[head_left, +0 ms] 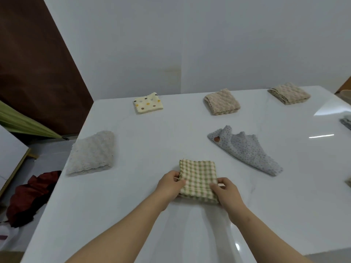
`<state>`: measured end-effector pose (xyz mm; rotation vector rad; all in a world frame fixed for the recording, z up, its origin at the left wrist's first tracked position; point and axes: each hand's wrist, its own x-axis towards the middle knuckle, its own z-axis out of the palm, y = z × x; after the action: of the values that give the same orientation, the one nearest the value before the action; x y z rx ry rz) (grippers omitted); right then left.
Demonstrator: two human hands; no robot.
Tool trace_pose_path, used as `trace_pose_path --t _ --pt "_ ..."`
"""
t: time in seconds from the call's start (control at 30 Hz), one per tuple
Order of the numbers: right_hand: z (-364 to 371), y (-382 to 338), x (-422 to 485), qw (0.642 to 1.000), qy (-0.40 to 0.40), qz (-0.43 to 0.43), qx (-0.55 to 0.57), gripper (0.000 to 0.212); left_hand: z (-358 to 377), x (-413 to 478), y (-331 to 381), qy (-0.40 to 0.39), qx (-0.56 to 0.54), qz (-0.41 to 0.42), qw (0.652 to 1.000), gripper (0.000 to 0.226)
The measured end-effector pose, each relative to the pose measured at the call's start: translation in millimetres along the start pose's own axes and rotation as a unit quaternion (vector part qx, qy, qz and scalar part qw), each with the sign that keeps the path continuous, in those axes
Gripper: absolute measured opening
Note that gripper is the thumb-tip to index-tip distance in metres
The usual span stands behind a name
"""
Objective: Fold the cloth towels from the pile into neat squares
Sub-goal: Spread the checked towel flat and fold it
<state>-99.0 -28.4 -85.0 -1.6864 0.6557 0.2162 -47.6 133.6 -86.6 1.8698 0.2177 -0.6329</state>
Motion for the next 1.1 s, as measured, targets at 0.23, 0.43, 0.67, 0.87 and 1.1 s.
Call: trace_pose_path --t 0.23,0.43,0.67,0.87,1.1 --pt "-108 37 -15 1.0 0.016 -0.02 -0.014 0.01 109 -32 19 -0.015 -0.041 0.01 0.999 0.012" --pt "-191 66 -23 0.999 0.02 -0.036 -0.019 0.012 190 -59 26 0.001 -0.046 0.021 0.999 0.014" --pt "-245 88 -31 0.999 0.029 -0.039 -0.002 0.018 245 -78 29 0.006 -0.016 0.01 1.0 0.03" --pt "-268 99 -35 0.998 0.043 -0.037 0.023 0.016 268 -82 34 -0.001 0.027 0.016 0.999 0.031" --pt "-281 104 -31 0.997 0.065 -0.031 -0.004 0.013 271 -83 35 0.069 0.169 0.052 0.982 0.02"
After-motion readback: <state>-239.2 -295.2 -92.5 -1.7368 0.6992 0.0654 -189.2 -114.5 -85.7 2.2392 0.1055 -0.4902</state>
